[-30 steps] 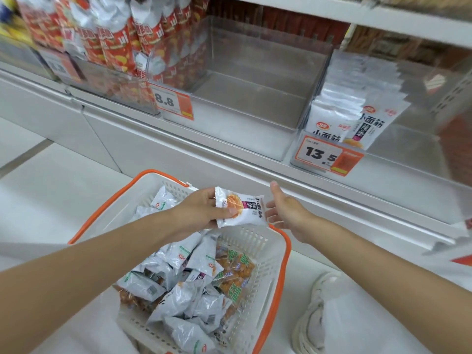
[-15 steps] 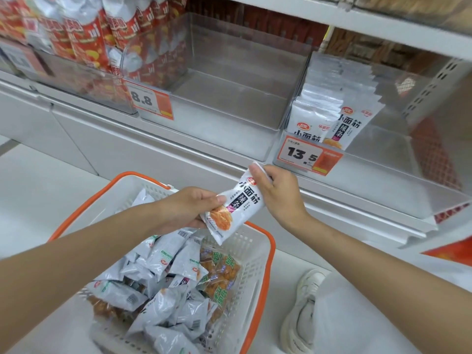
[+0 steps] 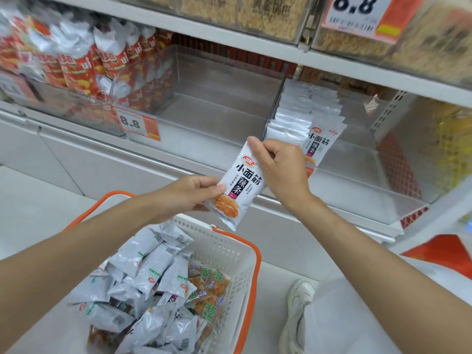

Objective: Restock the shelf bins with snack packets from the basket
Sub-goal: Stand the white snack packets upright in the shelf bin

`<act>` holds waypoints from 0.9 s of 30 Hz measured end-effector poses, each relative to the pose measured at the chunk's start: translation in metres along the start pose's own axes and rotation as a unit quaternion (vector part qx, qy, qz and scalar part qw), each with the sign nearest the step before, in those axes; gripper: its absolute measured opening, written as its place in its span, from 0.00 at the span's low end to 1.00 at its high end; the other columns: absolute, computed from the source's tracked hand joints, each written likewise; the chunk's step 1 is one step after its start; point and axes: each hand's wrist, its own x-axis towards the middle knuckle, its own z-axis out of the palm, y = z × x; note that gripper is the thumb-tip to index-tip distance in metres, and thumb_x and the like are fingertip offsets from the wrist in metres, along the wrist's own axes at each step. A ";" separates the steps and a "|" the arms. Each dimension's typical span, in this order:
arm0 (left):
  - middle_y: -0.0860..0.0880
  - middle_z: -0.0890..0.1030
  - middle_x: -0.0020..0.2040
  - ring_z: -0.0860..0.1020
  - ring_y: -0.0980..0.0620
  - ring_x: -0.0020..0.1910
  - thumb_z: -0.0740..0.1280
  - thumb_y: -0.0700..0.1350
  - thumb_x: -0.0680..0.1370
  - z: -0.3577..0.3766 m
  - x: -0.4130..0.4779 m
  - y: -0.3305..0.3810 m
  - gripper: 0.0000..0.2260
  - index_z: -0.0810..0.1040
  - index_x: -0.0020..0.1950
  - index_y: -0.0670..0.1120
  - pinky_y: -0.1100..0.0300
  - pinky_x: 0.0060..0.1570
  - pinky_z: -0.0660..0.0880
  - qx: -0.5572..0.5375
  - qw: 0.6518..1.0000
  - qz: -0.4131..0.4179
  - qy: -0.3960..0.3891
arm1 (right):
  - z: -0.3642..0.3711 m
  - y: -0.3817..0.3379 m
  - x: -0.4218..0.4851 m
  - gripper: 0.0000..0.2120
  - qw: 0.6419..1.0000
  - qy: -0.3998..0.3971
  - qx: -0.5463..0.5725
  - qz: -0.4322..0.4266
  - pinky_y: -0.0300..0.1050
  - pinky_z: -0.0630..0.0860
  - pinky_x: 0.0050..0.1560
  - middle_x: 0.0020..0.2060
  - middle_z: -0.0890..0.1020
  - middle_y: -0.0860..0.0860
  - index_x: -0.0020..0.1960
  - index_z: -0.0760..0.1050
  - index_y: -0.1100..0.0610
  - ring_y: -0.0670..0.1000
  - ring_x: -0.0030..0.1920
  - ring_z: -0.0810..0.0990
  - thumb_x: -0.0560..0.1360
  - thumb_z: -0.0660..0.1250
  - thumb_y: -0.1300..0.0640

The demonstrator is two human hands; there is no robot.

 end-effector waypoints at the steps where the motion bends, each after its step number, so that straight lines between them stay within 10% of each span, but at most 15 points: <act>1: 0.47 0.84 0.54 0.83 0.52 0.52 0.67 0.48 0.77 0.001 0.002 0.009 0.13 0.79 0.61 0.47 0.62 0.53 0.78 0.033 0.999 0.011 -0.001 | -0.006 -0.004 0.003 0.26 1.000 -0.006 -0.008 -0.009 0.40 0.59 0.28 0.20 0.67 0.45 0.26 0.63 0.52 0.45 0.25 0.63 0.79 0.65 0.48; 6: 0.48 0.85 0.48 0.82 0.55 0.43 0.69 0.44 0.78 0.017 0.014 0.050 0.04 0.82 0.51 0.46 0.62 0.45 0.76 0.096 0.993 0.052 0.035 | -0.039 -0.020 0.012 0.21 0.999 -0.012 0.024 0.046 0.35 0.64 0.31 0.24 0.73 0.40 0.29 0.69 0.49 0.41 0.27 0.69 0.79 0.64 0.44; 11: 0.44 0.85 0.49 0.83 0.48 0.46 0.68 0.43 0.78 0.039 0.032 0.093 0.08 0.81 0.55 0.41 0.54 0.49 0.81 0.100 0.986 0.111 0.077 | -0.093 -0.013 0.013 0.13 0.966 -0.096 0.184 0.157 0.43 0.80 0.39 0.42 0.86 0.50 0.56 0.74 0.55 0.48 0.38 0.84 0.74 0.72 0.58; 20: 0.51 0.85 0.49 0.82 0.60 0.46 0.72 0.37 0.74 0.099 0.076 0.163 0.10 0.81 0.55 0.44 0.67 0.49 0.77 0.242 0.923 0.292 0.067 | -0.154 -0.001 0.014 0.09 0.991 0.097 -0.077 -0.039 0.37 0.76 0.43 0.41 0.80 0.39 0.53 0.77 0.52 0.42 0.41 0.79 0.73 0.71 0.60; 27: 0.53 0.84 0.44 0.79 0.57 0.40 0.74 0.45 0.73 0.105 0.134 0.173 0.04 0.83 0.48 0.48 0.55 0.48 0.77 0.383 0.875 0.272 0.117 | -0.134 0.061 0.033 0.08 0.985 0.066 -0.112 0.116 0.41 0.78 0.43 0.40 0.82 0.46 0.50 0.78 0.57 0.46 0.41 0.80 0.72 0.72 0.61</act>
